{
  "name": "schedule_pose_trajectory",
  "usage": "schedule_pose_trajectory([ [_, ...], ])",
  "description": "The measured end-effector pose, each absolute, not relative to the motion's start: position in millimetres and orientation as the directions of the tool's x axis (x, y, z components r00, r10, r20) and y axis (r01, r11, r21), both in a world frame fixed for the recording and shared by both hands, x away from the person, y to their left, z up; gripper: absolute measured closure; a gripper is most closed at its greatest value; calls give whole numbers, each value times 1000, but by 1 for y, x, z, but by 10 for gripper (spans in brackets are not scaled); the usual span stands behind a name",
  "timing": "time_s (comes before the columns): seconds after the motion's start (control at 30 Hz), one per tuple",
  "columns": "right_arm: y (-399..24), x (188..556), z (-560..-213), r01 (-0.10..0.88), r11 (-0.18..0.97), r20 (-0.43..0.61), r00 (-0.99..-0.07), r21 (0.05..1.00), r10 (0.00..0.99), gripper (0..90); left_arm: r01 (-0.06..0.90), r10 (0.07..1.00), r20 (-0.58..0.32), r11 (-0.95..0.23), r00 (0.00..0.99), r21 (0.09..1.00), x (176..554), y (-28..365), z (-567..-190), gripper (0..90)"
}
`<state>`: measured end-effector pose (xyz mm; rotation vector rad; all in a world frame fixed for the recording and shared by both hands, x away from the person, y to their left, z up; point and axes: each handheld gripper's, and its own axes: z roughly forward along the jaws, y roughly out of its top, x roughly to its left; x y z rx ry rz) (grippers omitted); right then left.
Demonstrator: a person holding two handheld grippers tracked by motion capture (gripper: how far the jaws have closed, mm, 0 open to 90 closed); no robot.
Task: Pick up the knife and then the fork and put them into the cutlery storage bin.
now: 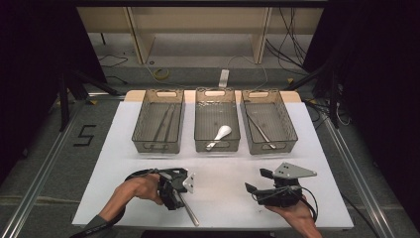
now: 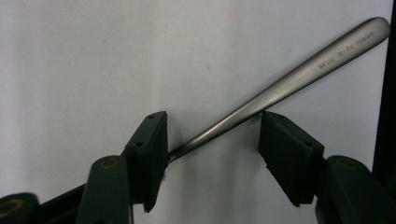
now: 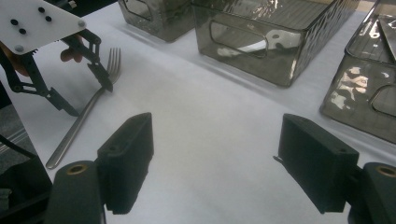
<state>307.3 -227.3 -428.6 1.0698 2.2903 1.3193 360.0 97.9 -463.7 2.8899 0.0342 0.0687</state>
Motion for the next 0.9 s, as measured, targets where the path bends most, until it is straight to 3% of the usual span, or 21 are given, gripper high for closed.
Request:
schedule_pose_trajectory([
  [0.37, -228, 307, -428, 459, 306, 109, -681, 834, 725, 275, 47, 50, 5, -967, 999, 250, 361, 99, -463, 518],
  [0.9, -228, 308, -428, 463, 305, 111, -678, 832, 727, 278, 50, 52, 2, -969, 999, 240, 362, 98, -461, 788],
])
